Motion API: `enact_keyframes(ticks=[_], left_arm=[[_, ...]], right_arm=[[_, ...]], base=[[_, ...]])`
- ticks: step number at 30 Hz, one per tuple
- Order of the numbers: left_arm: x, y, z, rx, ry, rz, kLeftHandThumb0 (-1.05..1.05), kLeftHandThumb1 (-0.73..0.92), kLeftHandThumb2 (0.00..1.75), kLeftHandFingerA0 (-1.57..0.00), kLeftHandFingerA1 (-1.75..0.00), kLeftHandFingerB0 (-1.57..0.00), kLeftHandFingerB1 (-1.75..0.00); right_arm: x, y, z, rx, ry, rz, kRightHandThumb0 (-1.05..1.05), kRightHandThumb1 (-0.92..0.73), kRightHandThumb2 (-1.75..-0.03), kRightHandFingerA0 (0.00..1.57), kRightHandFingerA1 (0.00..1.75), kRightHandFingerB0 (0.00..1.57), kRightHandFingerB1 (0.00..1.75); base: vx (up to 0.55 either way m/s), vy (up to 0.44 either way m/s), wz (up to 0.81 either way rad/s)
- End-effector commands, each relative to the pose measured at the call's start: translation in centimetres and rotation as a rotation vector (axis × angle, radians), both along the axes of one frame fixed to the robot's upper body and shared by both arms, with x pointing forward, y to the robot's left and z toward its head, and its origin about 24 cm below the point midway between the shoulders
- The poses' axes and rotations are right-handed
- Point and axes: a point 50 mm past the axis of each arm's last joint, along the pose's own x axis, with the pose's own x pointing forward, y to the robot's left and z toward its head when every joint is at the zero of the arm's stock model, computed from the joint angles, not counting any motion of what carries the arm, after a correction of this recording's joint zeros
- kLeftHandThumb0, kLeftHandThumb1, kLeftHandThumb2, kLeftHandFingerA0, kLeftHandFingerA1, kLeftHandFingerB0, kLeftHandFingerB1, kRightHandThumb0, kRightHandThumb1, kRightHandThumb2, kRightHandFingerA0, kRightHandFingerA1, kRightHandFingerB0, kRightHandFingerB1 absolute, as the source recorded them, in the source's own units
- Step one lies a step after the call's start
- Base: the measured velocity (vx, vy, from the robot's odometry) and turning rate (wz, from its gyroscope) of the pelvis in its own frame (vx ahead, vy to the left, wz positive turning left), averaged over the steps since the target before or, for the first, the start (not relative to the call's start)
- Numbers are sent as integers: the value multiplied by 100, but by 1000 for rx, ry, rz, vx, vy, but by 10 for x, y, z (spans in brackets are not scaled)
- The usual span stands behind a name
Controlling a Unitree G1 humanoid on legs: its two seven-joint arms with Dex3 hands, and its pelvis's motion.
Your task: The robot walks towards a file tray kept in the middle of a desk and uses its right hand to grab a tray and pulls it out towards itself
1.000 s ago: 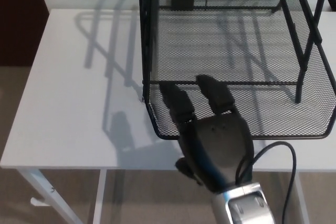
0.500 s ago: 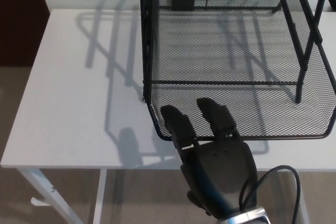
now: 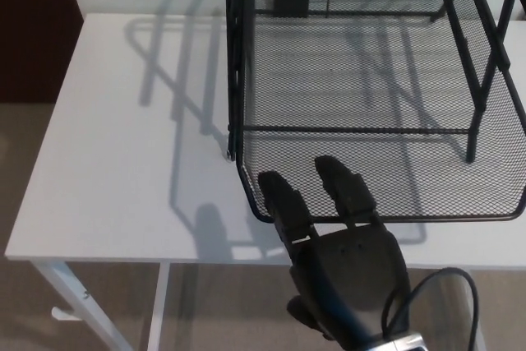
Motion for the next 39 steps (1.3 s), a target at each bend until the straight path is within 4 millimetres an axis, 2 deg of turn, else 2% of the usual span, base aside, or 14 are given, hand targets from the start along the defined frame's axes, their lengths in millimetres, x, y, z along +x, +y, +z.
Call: enact_keyframes(ticks=[1, 3, 10, 11, 13, 14, 15, 24, 25, 29, 30, 31, 38, 39], left_arm=[[-1, 3, 1, 10, 9, -24, -46, 68, 61, -48, -40, -39, -37], [-1, 2, 2, 4, 10, -23, -45, 68, 61, -47, -39, -38, -36], [-3, 2, 2, -13, 14, -11, -45, 67, 60, -48, -40, -39, -37], [-3, 2, 2, -17, 14, -9, -45, 67, 60, -48, -40, -39, -37], [-1, 3, 2, -12, 11, -12, -46, 67, 60, -48, -40, -39, -37], [-2, 4, 1, -3, 9, -21, -47, 67, 60, -47, -39, -39, -37], [-2, 4, 0, -3, 13, -16, -47, 68, 60, -47, -39, -39, -36], [-3, 2, 2, -17, 16, -17, -47, 68, 60, -47, -40, -39, -37], [-3, 1, 3, -20, 16, -15, -46, 68, 60, -47, -40, -39, -37], [-2, 2, 2, -7, 18, -26, -45, 68, 61, -48, -40, -39, -37], [-2, 2, 1, -8, 18, -22, -45, 68, 61, -48, -40, -39, -37], [-2, 2, 1, -12, 17, -21, -45, 68, 61, -48, -41, -39, -38], [-8, 3, 0, -10, 16, -28, -47, 67, 59, -53, -43, -41, -38], [-7, 3, 1, -8, 10, -31, -46, 67, 59, -52, -43, -41, -38]], right_arm=[[-18, 0, -3, -5, 80, 17, -63, -37, -53, 12, 40, 21, 30], [-31, 3, 1, 10, 88, 50, -60, -34, -69, 8, 45, 20, 38], [-57, 6, 4, 36, 103, 85, -63, -35, -53, 18, 42, 25, 32], [-60, 6, 4, 42, 109, 90, -27, -5, -74, 12, 55, 9, 51], [-63, 7, 5, 49, 112, 95, -26, -4, -74, 13, 56, 10, 51], [-66, 5, 4, 51, 116, 99, -65, -35, -53, 19, 42, 25, 31], [-68, 4, 4, 52, 121, 99, -27, -4, -74, 12, 56, 9, 51], [-67, -5, 11, 49, 105, 94, -29, -5, -75, 11, 56, 8, 51], [-67, -5, 15, 58, 86, 101, -68, -37, -54, 13, 45, 21, 32], [-76, -9, 58, 167, -33, 176, -33, -1, -72, 6, 57, 0, 50], [-78, -10, 65, 192, -57, 188, -73, -31, -61, 4, 47, 11, 39], [-81, -11, 72, 207, -81, 202, -71, -38, -52, 0, 51, 10, 37], [-100, -27, 120, 372, -415, 284, -77, -45, -89, 0, 43, 3, 42], [-99, -30, 121, 393, -447, 270, -94, -56, -60, 0, 48, 0, 51]], base=[[0, 0, 0], [0, 0, 0], [0, 0, 0], [0, 0, 0], [0, 0, 0], [0, 0, 0], [0, 0, 0], [0, 0, 0], [0, 0, 0], [0, 0, 0], [0, 0, 0], [0, 0, 0], [0, 0, 0], [0, 0, 0]])
